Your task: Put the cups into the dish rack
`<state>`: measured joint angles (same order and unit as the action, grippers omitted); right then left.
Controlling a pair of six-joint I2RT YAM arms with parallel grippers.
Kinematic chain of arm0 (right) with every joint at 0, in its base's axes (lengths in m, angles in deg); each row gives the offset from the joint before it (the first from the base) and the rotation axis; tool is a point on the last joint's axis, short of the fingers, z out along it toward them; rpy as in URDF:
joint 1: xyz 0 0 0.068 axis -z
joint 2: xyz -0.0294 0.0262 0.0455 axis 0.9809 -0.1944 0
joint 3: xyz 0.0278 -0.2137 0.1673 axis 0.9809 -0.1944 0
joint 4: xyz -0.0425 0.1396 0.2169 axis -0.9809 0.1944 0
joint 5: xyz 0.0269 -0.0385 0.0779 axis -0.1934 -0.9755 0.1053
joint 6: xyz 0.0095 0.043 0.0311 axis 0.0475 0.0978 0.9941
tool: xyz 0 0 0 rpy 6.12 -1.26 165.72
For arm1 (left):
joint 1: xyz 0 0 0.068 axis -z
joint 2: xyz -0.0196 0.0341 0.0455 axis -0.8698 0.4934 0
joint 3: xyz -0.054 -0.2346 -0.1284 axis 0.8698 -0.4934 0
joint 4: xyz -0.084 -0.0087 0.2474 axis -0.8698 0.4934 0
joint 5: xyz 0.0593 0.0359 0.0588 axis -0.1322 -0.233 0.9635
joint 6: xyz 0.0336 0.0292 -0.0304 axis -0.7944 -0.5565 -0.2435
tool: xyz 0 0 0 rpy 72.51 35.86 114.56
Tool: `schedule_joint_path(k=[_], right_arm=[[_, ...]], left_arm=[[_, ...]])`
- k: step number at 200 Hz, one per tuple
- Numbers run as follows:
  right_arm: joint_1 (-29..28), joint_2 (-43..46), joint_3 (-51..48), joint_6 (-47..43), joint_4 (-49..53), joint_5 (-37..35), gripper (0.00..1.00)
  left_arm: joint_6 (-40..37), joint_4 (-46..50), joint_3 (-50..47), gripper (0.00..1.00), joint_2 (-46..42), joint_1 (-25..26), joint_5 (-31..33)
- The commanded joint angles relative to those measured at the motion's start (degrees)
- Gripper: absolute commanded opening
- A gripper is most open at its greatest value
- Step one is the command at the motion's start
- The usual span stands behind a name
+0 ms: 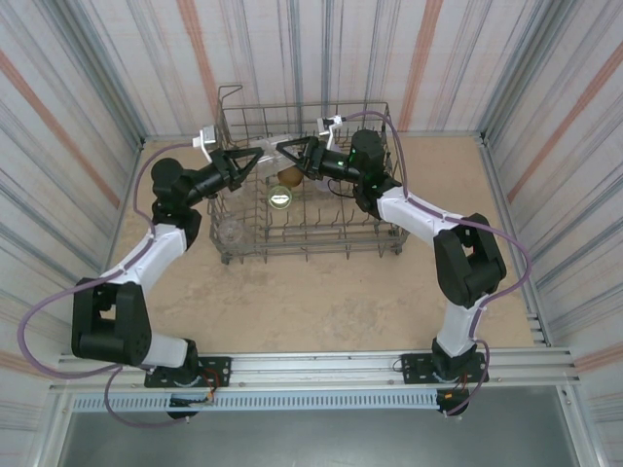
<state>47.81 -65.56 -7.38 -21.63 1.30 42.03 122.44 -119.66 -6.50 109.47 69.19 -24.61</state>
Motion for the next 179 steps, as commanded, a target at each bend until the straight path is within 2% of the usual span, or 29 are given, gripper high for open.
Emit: schedule_joint_path(k=[1,21,33,52,70,89,121,141,149,179], right_arm=[[-0.3,0.6,1.4,0.1,-3.6,1.6,0.75],[-0.4,0.5,1.8,0.2,-4.0,1.8,0.69],[-0.4,0.5,1.7,0.1,-4.2,1.5,0.63],[-0.4,0.4,1.7,-0.3,-4.0,1.3,0.58],[-0.3,0.2,1.8,-0.8,-4.0,0.9,0.56],[-0.3,-0.2,2.5,-1.3,-3.4,0.6,0.56],[-0.2,-1.5,6.1,-5.4,1.9,0.0,0.55],[-0.2,-2.8,9.0,-8.8,6.4,-0.8,0.55],[-0.2,-3.4,10.2,-10.1,8.0,-1.2,0.54],[-0.2,-6.3,15.3,-14.9,13.9,-2.6,0.54]], left_arm=[[1.0,-2.9,0.6,0.0,1.1,0.6,0.5],[0.8,-1.9,0.3,0.0,1.4,0.6,0.5],[0.3,-1.1,0.4,0.11,1.6,0.7,0.1],[-0.1,-0.5,0.4,0.16,1.6,0.6,-0.2],[-1.4,2.3,0.8,0.35,1.0,0.2,-0.7],[-4.3,8.3,1.5,0.5,-0.5,-1.1,-1.0],[-10.3,18.7,3.7,0.63,-3.9,-3.3,-0.7],[-16.2,28.1,7.1,0.84,-5.6,-3.7,-1.2],[-19.0,32.0,8.4,0.98,-6.3,-3.7,-1.2],[-24.3,39.7,9.4,0.99,-9.1,-5.8,0.0]])
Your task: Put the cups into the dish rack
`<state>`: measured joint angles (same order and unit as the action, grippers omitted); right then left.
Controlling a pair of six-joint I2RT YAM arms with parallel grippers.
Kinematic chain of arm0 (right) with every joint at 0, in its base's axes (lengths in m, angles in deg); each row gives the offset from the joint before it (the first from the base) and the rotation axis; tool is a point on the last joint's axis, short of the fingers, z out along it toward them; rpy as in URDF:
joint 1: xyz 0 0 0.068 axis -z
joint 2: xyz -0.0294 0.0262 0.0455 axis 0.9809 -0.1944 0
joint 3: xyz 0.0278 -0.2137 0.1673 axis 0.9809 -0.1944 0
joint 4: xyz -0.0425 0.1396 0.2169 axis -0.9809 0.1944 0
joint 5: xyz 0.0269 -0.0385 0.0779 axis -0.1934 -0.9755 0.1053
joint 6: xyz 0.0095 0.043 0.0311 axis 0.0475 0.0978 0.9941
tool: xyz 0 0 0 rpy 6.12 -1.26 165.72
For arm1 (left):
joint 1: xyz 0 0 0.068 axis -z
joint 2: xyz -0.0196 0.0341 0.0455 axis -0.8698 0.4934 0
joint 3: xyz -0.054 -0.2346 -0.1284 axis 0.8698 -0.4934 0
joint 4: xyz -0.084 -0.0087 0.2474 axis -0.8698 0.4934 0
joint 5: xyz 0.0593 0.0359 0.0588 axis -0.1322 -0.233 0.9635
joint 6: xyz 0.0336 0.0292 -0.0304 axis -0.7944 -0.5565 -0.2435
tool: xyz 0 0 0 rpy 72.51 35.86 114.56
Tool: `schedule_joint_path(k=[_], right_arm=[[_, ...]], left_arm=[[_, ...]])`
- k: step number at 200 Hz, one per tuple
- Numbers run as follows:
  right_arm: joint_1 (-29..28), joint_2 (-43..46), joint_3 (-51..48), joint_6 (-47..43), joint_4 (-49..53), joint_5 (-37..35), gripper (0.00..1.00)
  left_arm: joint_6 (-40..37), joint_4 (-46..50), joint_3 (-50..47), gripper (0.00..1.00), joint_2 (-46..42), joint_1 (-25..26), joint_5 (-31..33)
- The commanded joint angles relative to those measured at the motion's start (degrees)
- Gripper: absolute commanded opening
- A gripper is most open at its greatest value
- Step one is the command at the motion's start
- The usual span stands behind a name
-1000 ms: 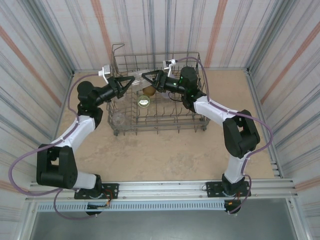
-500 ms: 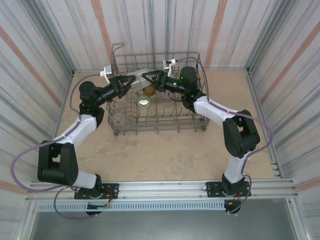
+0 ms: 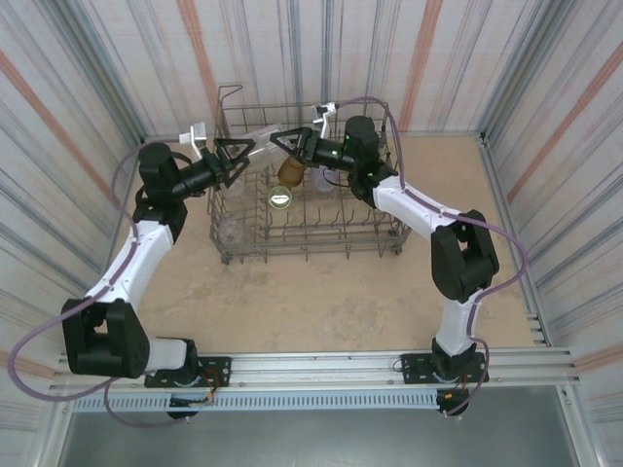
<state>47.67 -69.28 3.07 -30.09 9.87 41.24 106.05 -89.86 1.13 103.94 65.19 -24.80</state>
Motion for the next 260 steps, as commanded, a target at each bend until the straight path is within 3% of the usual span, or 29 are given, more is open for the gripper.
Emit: schedule_joint_path(k=[1,34,59,96,161,201,260], right_arm=[[-0.1,-2.7,5.1,-6.8,5.5,-1.8,0.54],[-0.7,-6.7,13.7,-16.5,16.8,-5.0,0.53],[-2.1,-10.2,21.3,-26.0,26.1,-9.3,0.54],[-3.9,-15.9,30.5,-35.5,33.9,-16.1,0.54],[-7.9,-29.6,51.1,-47.9,47.6,-28.1,0.54],[-9.6,-32.3,52.2,-51.1,45.9,-33.2,0.54],[-10.2,-36.8,55.8,-50.9,44.4,-34.9,0.54]], left_arm=[[-7.9,10.0,1.7,0.99,-3.6,-1.9,0.2],[-14.2,19.9,2.2,0.99,-7.9,-6.2,3.8],[-25.6,37.2,7.9,0.99,-11.2,-6.6,14.4],[-32.3,43.0,9.5,0.99,-15.4,-7.7,23.7],[-37.9,48.9,9.1,0.99,-14.2,-10.5,26.0],[-40.3,50.3,8.1,0.99,-13.8,-10.7,27.6],[-40.9,50.4,7.6,0.99,-13.3,-10.7,27.7]])
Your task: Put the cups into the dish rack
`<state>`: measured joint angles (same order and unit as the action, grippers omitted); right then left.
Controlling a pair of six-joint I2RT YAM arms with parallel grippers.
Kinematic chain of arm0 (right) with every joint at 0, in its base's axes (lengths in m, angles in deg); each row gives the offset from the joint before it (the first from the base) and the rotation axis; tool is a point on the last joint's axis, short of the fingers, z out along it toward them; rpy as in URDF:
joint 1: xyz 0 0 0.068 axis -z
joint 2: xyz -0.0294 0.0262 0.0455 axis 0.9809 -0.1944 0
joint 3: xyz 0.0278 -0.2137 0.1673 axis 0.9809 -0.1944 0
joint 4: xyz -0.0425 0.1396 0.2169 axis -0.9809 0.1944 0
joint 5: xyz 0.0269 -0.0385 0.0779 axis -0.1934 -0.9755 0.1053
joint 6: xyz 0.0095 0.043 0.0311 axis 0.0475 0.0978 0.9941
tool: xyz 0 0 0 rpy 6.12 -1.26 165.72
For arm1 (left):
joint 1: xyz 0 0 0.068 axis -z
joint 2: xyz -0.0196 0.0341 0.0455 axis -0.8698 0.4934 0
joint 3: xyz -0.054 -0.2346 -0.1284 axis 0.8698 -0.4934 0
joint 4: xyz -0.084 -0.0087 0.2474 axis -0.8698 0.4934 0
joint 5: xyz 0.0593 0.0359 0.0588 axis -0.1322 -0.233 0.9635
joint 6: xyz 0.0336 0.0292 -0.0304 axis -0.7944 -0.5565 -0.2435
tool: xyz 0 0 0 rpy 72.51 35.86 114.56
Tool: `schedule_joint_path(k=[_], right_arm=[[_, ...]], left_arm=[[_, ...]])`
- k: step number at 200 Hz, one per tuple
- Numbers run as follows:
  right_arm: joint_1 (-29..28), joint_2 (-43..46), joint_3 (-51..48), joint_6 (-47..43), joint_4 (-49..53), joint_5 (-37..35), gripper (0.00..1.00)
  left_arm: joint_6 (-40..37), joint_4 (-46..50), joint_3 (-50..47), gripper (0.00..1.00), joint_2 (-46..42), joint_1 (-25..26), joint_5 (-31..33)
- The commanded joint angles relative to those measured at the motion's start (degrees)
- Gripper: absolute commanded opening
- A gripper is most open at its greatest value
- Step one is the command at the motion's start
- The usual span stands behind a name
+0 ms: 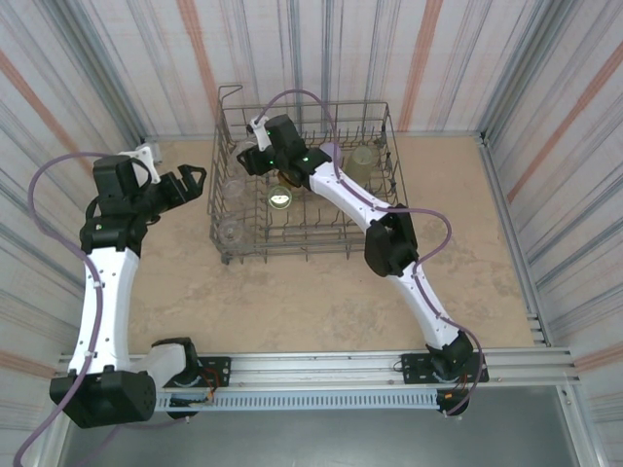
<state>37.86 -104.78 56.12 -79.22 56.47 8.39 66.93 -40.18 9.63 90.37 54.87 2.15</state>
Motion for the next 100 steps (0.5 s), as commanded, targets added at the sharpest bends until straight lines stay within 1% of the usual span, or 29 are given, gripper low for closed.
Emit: schedule_joint_path(k=[1,75,100], right_arm=[[-0.4,-1.4,2.8,-1.8,-2.3,-2.0,0.54],[-1.8,-6.1,8.3,-3.2,-2.4,-3.7,0.54],[-2.4,-6.2,8.4,-4.1,-2.1,-4.4,0.54]], left_arm=[[-1.8,0.7,-0.9,0.99,0.3,-0.4,0.7],[-1.9,0.7,-1.3,0.99,1.2,-0.4,0.2],[-2.2,0.8,-1.3,0.99,1.3,-0.4,0.2]])
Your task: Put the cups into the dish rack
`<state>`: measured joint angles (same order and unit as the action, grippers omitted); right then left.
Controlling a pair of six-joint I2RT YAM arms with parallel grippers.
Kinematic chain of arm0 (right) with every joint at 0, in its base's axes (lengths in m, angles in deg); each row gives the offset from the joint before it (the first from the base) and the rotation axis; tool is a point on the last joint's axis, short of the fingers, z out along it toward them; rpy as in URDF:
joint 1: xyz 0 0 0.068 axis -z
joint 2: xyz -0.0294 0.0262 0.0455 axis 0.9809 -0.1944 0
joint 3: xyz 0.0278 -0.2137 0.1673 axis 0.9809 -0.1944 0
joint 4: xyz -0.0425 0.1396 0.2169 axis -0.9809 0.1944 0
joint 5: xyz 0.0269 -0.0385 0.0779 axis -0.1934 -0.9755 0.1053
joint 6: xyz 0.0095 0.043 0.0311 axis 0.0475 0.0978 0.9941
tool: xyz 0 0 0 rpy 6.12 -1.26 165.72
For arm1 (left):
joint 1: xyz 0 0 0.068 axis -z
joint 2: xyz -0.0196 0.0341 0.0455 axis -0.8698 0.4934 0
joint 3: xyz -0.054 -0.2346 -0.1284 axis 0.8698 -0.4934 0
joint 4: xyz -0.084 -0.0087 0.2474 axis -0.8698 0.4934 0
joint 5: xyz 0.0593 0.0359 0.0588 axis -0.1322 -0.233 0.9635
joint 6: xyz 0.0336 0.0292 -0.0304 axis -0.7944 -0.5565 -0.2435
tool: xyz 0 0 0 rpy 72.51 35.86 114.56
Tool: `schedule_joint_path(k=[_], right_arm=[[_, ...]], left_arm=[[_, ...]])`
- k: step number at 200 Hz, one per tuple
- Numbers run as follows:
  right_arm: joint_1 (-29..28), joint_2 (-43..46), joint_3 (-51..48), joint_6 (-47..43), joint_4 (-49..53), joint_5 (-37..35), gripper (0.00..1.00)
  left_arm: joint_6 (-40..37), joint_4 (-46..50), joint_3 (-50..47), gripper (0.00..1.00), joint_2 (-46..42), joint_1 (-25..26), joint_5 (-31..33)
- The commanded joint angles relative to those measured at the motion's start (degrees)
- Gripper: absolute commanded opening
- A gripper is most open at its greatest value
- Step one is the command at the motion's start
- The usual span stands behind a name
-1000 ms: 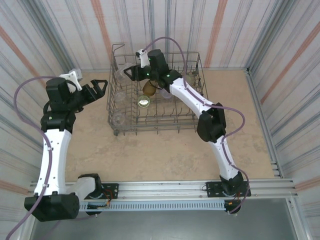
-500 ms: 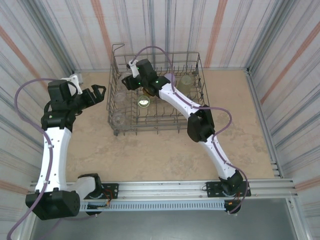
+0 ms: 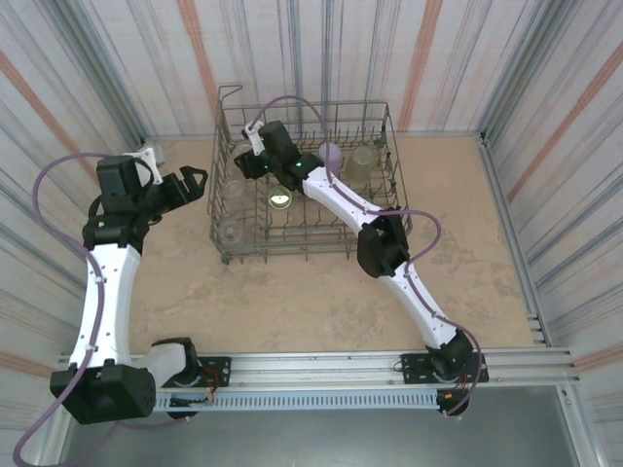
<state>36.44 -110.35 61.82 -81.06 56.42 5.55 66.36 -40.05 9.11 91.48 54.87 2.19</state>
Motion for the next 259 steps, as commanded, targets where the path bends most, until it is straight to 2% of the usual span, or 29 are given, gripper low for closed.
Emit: schedule_joint_path(k=[1,58,118,259], right_arm=[[-1.0,-0.6,2.7,-2.4,-2.0,-1.6,0.54],[-3.4,0.2,3.2,-7.5,2.6,-7.5,0.54],[-3.2,-1.8,6.6,-6.6,8.1,-10.5,0.53],[-2.0,-6.9,9.4,-4.7,8.3,-6.7,0.59]], left_arm=[[-1.6,0.7,-0.8,0.99,0.2,-0.4,0.1],[-1.7,0.3,-1.6,0.99,0.1,-0.4,0.0],[-1.2,-0.5,-2.2,0.99,0.4,-0.4,-0.7],[-0.3,-1.1,-2.3,0.99,2.1,-1.1,-1.9]])
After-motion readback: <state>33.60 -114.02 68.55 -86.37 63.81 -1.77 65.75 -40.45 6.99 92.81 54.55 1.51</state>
